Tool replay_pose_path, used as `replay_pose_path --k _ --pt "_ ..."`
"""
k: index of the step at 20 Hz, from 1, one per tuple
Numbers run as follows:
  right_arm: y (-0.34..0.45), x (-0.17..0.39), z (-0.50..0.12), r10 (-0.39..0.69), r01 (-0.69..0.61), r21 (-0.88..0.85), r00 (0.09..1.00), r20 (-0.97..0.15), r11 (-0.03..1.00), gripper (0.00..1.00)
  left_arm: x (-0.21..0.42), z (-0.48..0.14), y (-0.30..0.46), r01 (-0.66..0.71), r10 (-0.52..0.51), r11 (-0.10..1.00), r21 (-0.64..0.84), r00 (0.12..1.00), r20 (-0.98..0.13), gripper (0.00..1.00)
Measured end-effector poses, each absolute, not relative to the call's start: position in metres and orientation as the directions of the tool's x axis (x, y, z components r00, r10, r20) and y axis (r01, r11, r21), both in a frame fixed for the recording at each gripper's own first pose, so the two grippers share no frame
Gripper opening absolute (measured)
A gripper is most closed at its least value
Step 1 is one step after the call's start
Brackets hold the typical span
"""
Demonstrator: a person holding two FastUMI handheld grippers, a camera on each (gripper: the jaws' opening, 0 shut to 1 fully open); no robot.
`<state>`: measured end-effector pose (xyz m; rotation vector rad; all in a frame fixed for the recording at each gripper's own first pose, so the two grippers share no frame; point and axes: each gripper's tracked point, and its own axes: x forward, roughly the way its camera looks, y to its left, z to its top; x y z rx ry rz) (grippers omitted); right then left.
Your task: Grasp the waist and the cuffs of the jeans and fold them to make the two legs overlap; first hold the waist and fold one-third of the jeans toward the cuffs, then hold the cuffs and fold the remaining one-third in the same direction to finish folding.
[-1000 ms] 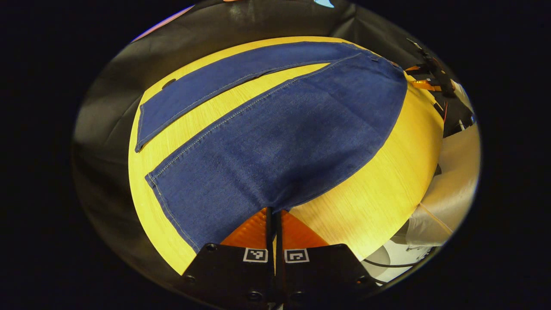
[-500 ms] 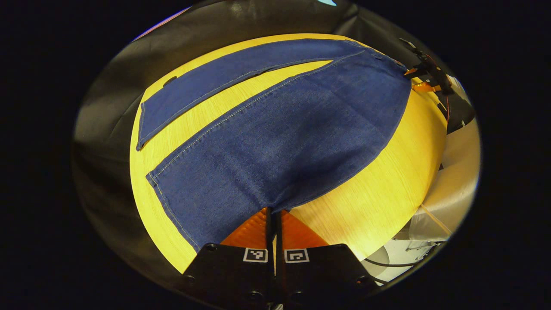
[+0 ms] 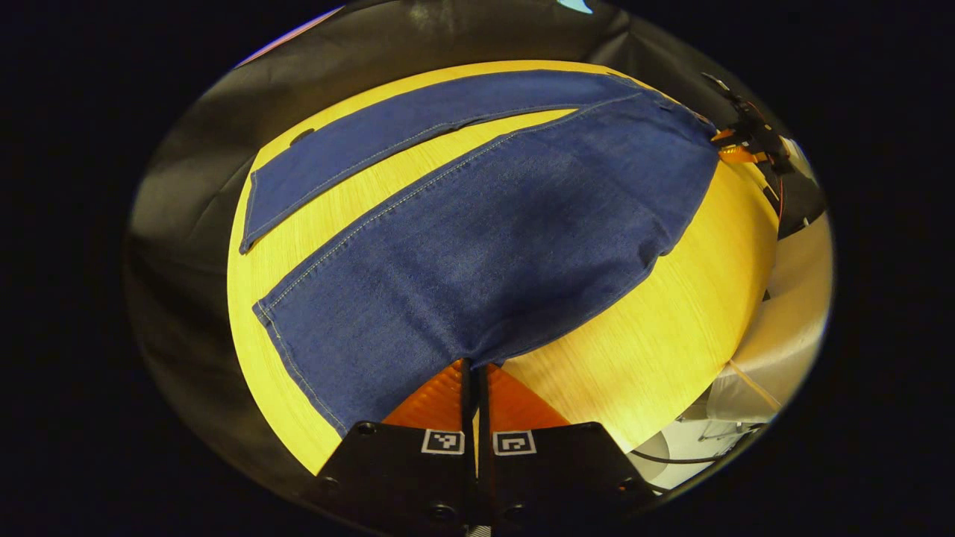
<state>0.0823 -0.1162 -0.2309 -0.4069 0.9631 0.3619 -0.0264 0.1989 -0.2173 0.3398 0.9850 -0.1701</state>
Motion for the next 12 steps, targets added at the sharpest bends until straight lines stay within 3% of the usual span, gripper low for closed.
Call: replay_pose_path --k 2,3,9,12 --pt "-0.1166 0.0871 -0.2286 0.101 -0.471 -0.191 0.527 -0.844 0.861 0.32 -0.0259 -0.2185 0.1989 0.282 0.008 0.939 0.196 0.552 -0.834 0.00" --pt "-0.1175 0.0893 -0.2254 0.090 -0.464 -0.201 0.533 -0.841 0.863 0.10 -0.0262 -0.2185 0.1997 0.277 0.009 0.941 0.195 0.555 -0.832 0.00" --pt "-0.1162 0.0898 -0.2269 0.064 -0.414 -0.240 0.598 -0.799 0.878 0.03 -0.0233 -0.2176 0.1992 0.239 0.019 0.950 0.203 0.603 -0.798 0.00" --pt "-0.1176 0.0859 -0.2276 0.012 -0.314 -0.229 0.611 -0.791 0.922 0.03 -0.0207 -0.2159 0.1998 0.155 0.034 0.972 0.174 0.646 -0.763 0.00"
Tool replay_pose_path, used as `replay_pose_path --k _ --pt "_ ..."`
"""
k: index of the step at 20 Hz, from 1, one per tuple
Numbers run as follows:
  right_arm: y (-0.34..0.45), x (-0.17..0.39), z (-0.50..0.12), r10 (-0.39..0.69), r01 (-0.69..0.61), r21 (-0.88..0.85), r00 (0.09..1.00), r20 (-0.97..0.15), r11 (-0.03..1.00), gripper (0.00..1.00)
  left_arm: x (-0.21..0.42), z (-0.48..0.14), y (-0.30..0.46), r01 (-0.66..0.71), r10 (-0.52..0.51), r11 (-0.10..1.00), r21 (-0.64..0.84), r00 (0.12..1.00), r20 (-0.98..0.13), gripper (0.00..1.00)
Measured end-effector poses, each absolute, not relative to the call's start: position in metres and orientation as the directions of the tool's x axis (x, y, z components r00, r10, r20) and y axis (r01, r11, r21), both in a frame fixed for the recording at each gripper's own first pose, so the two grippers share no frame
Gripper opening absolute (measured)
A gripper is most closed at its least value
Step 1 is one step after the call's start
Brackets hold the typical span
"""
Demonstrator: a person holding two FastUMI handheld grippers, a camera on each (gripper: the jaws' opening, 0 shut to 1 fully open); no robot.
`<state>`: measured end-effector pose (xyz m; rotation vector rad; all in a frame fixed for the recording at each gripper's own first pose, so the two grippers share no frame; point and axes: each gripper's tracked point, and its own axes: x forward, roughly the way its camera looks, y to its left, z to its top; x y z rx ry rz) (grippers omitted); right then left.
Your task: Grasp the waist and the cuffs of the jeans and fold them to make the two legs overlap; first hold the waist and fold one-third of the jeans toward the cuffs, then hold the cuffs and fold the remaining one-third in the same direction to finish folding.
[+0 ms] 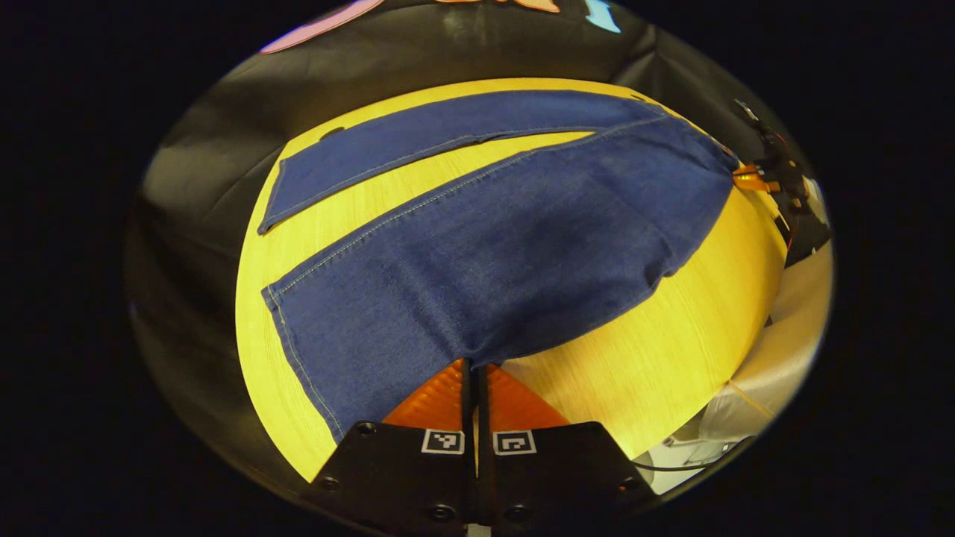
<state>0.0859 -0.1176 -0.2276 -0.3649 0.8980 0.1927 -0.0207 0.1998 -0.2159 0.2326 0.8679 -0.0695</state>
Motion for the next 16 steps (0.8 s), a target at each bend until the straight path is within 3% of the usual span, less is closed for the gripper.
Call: replay_pose_path --k 6,11,16 --pt "-0.112 0.090 -0.200 -0.098 -0.107 -0.251 0.723 -0.684 0.962 0.03 -0.005 -0.196 0.203 -0.204 0.160 0.979 -0.007 0.785 -0.598 0.00" --pt "-0.107 0.118 -0.138 -0.138 0.017 -0.220 0.822 -0.552 0.975 0.01 0.012 -0.118 0.211 -0.283 0.251 0.959 -0.010 0.867 -0.431 0.00" --pt "-0.109 0.172 -0.087 -0.170 0.097 -0.181 0.880 -0.444 0.979 0.01 0.069 -0.047 0.225 -0.307 0.291 0.952 0.006 0.894 -0.342 0.00"
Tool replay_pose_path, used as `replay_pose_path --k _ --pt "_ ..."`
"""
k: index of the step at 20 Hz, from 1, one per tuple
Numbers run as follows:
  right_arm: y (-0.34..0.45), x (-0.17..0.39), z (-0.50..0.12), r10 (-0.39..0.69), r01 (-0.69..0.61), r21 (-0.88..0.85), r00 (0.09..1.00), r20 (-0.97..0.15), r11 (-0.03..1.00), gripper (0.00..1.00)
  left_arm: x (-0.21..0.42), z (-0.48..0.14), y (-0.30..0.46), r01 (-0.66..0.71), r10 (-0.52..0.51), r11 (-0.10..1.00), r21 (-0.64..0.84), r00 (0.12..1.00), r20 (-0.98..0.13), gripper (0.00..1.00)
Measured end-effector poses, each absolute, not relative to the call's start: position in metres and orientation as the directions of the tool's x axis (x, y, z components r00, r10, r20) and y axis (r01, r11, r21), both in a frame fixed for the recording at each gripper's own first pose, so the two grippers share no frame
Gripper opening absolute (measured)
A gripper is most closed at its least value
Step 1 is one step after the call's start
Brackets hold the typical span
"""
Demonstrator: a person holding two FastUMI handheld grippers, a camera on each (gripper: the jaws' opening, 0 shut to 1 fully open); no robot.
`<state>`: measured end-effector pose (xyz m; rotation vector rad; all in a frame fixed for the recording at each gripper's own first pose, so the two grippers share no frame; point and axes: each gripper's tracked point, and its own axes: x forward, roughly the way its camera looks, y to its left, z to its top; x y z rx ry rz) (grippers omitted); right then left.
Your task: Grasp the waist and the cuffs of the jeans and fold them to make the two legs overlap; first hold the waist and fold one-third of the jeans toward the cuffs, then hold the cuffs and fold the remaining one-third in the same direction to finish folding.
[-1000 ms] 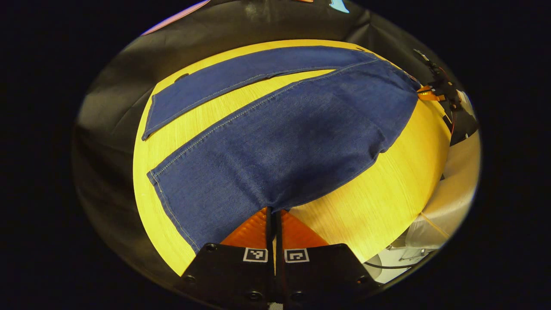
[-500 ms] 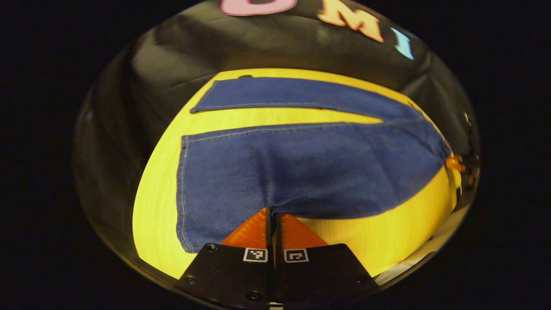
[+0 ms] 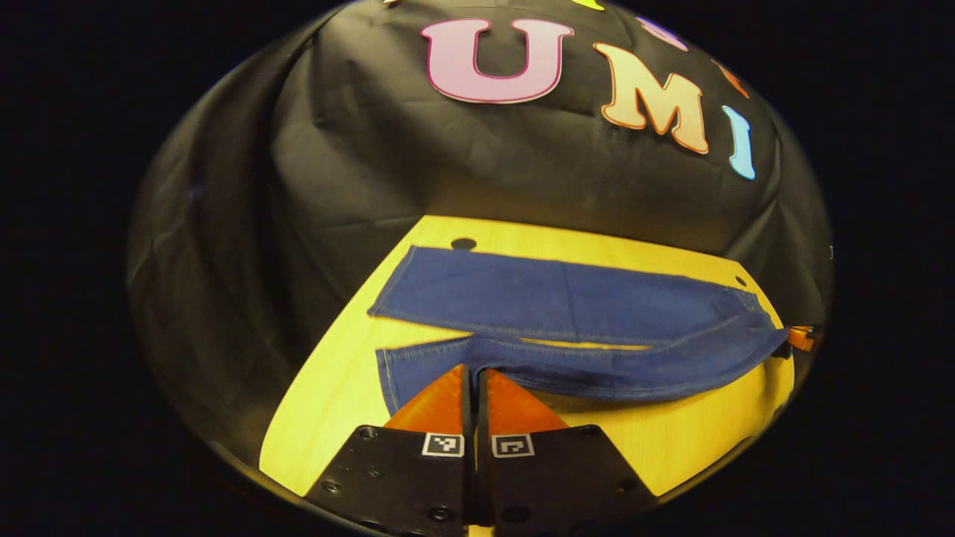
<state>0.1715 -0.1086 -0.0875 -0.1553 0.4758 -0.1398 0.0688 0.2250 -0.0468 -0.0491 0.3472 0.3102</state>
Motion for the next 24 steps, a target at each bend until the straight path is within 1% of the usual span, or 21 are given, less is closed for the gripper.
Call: replay_pose_path --k 1,2,3,5,6,8,10,11,13,15,16,17,18,20,22,24 --pt "-0.109 0.188 -0.079 -0.176 0.111 -0.173 0.888 -0.425 0.979 0.02 0.081 -0.034 0.227 -0.311 0.297 0.950 0.009 0.898 -0.325 0.00" --pt "-0.109 0.202 -0.072 -0.182 0.120 -0.174 0.895 -0.408 0.977 0.00 0.093 -0.021 0.231 -0.311 0.302 0.950 0.023 0.902 -0.308 0.00" --pt "-0.110 0.217 -0.065 -0.190 0.128 -0.179 0.902 -0.389 0.975 0.03 0.106 -0.011 0.234 -0.310 0.308 0.950 0.039 0.905 -0.293 0.00" --pt "-0.110 0.248 -0.057 -0.194 0.134 -0.186 0.914 -0.357 0.973 0.00 0.134 0.001 0.241 -0.311 0.319 0.948 0.074 0.903 -0.287 0.00" --pt "-0.112 0.264 -0.057 -0.200 0.142 -0.184 0.916 -0.348 0.973 0.02 0.149 0.005 0.244 -0.314 0.325 0.946 0.086 0.902 -0.283 0.00" --pt "-0.115 0.293 -0.068 -0.209 0.163 -0.157 0.914 -0.346 0.974 0.02 0.182 0.000 0.250 -0.326 0.345 0.938 0.114 0.892 -0.292 0.00" --pt "-0.118 0.317 -0.088 -0.212 0.183 -0.113 0.908 -0.362 0.977 0.01 0.214 -0.005 0.256 -0.332 0.362 0.931 0.148 0.890 -0.276 0.00" --pt "-0.119 0.328 -0.094 -0.212 0.195 -0.086 0.912 -0.351 0.977 0.02 0.227 -0.009 0.260 -0.347 0.379 0.924 0.160 0.886 -0.267 0.00" --pt "-0.119 0.356 -0.094 -0.211 0.217 -0.012 0.932 -0.294 0.976 0.02 0.252 -0.019 0.268 -0.388 0.418 0.907 0.164 0.876 -0.241 0.00" --pt "-0.117 0.380 -0.090 -0.200 0.228 0.099 0.952 -0.232 0.969 0.02 0.268 -0.028 0.272 -0.422 0.444 0.896 0.143 0.871 -0.210 0.00" --pt "-0.115 0.391 -0.095 -0.198 0.234 0.150 0.955 -0.222 0.961 0.02 0.275 -0.035 0.274 -0.433 0.451 0.892 0.129 0.869 -0.201 0.00" --pt "-0.115 0.401 -0.105 -0.200 0.245 0.187 0.952 -0.232 0.951 0.02 0.280 -0.041 0.277 -0.443 0.457 0.890 0.111 0.868 -0.193 0.00" --pt "-0.115 0.397 -0.118 -0.202 0.256 0.205 0.947 -0.251 0.945 0.02 0.286 -0.046 0.279 -0.446 0.457 0.889 0.097 0.869 -0.190 0.00" --pt "-0.113 0.407 -0.137 -0.196 0.252 0.195 0.943 -0.269 0.948 0.02 0.289 -0.056 0.283 -0.464 0.472 0.881 0.087 0.862 -0.186 0.00" --pt "-0.101 0.410 -0.140 -0.173 0.225 0.186 0.950 -0.261 0.956 0.07 0.297 -0.061 0.280 -0.458 0.459 0.888 0.051 0.869 -0.186 0.06" --pt "-0.091 0.405 -0.135 -0.136 0.194 0.204 0.954 -0.266 0.960 0.46 0.296 -0.056 0.271 -0.431 0.426 0.902 0.013 0.888 -0.174 0.53"
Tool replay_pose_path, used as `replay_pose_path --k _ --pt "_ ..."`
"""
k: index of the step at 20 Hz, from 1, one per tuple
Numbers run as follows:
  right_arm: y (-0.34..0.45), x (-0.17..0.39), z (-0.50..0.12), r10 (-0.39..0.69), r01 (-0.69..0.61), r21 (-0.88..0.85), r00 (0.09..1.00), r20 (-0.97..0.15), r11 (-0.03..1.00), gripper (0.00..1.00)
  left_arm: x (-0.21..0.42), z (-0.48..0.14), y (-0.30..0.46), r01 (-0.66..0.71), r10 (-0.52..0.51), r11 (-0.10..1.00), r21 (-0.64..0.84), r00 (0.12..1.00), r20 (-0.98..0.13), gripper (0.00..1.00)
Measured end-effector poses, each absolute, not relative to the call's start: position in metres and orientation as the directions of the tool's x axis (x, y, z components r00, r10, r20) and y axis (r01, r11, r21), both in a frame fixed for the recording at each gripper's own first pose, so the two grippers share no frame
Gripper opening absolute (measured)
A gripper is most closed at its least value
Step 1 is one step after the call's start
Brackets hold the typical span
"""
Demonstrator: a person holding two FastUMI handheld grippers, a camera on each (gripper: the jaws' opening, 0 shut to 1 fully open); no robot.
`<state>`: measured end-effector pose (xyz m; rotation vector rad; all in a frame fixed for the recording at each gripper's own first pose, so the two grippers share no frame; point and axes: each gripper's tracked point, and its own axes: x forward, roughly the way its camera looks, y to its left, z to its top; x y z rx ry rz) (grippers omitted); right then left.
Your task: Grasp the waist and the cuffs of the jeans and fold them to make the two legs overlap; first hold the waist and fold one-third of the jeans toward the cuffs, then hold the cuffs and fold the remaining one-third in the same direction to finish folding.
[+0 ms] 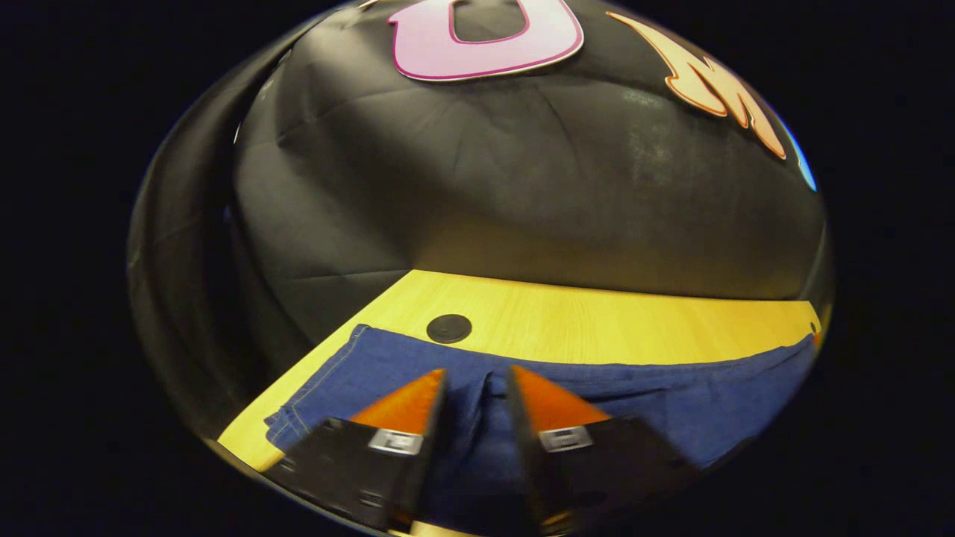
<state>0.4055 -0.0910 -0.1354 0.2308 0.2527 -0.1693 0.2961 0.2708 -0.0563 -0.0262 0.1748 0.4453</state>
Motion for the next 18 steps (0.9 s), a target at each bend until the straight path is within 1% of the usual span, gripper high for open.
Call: replay_pose_path --k 2,3,5,6,7,10,13,14,15,18 --pt "-0.089 0.395 -0.129 -0.128 0.188 0.205 0.953 -0.276 0.960 0.86 0.294 -0.039 0.262 -0.401 0.396 0.916 -0.015 0.909 -0.134 1.00" --pt "-0.088 0.388 -0.120 -0.125 0.185 0.207 0.954 -0.271 0.961 0.98 0.292 -0.030 0.257 -0.380 0.375 0.925 -0.025 0.920 -0.114 0.95" --pt "-0.092 0.373 -0.106 -0.142 0.195 0.189 0.955 -0.262 0.962 0.98 0.282 -0.013 0.245 -0.342 0.338 0.939 -0.033 0.937 -0.088 0.93" --pt "-0.096 0.362 -0.098 -0.155 0.205 0.179 0.953 -0.259 0.962 0.94 0.276 -0.008 0.240 -0.323 0.319 0.946 -0.032 0.944 -0.085 0.93" --pt "-0.102 0.351 -0.090 -0.170 0.220 0.174 0.950 -0.260 0.960 0.98 0.270 -0.003 0.235 -0.307 0.303 0.951 -0.032 0.950 -0.080 0.93" --pt "-0.131 0.317 -0.063 -0.234 0.287 0.198 0.939 -0.253 0.937 0.98 0.252 0.012 0.214 -0.250 0.248 0.968 -0.032 0.966 -0.073 0.93" --pt "-0.184 0.290 -0.050 -0.337 0.401 0.217 0.899 -0.278 0.890 0.98 0.237 0.024 0.194 -0.199 0.198 0.980 -0.004 0.978 -0.063 0.93" --pt "-0.201 0.283 -0.049 -0.368 0.438 0.238 0.884 -0.288 0.867 0.93 0.234 0.027 0.186 -0.182 0.182 0.983 0.001 0.982 -0.059 0.93" --pt "-0.220 0.278 -0.050 -0.398 0.476 0.256 0.866 -0.303 0.841 0.98 0.231 0.030 0.177 -0.168 0.169 0.986 0.007 0.984 -0.058 0.92" --pt "-0.262 0.272 -0.072 -0.445 0.548 0.274 0.820 -0.359 0.790 0.98 0.231 0.032 0.157 -0.141 0.141 0.990 0.011 0.988 -0.057 0.92"
